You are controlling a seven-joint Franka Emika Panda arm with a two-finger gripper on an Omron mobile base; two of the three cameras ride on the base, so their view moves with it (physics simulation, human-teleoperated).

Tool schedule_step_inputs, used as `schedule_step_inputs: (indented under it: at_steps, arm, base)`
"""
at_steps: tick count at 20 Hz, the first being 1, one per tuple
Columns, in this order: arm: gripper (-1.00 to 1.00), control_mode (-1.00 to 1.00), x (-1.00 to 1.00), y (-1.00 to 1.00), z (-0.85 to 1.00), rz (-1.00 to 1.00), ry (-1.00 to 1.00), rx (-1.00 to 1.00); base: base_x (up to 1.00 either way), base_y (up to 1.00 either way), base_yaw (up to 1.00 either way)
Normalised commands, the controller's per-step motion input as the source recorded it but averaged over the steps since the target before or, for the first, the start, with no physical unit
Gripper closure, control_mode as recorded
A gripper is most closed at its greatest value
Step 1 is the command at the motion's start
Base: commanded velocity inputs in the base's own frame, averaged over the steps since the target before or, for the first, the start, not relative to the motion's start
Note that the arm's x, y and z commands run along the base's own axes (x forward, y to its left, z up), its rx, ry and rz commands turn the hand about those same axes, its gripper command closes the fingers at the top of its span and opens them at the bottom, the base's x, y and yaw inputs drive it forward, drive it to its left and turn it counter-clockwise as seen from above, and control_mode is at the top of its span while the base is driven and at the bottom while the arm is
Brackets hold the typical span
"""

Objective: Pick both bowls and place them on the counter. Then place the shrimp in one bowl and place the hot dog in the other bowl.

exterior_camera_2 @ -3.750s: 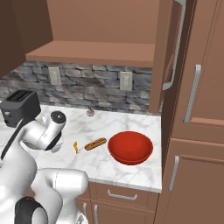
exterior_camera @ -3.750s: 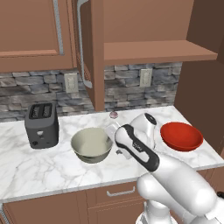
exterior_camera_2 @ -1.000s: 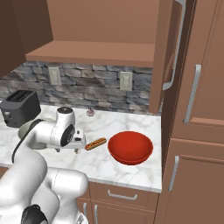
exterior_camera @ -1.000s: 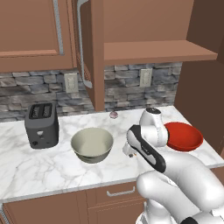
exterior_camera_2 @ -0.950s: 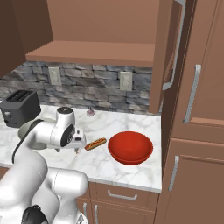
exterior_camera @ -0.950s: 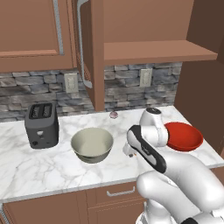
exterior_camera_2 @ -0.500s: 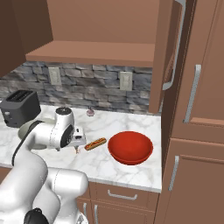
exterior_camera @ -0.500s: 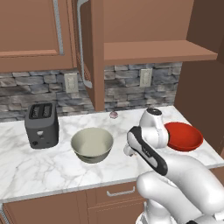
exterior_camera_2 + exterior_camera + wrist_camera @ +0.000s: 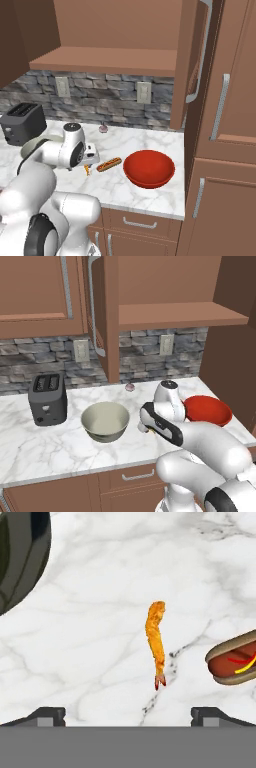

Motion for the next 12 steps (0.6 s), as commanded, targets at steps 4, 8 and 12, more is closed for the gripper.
schedule_step_inputs:
  at_steps: [4,8,12]
  arm:
    - [-1.0,-1.0,0.32,0.0,-0.21,0.0,0.02,-0.02]
    - [-1.0,-1.0,0.27,0.0,-0.13,0.01,0.03,0.0]
    - [-1.0,-1.0,0.19,0.0,-0.15,0.02,0.04,0.0]
  base:
    - [0.0,0.0,0.0]
    - [0.0,0.0,0.0]
    - [0.0,0.0,0.0]
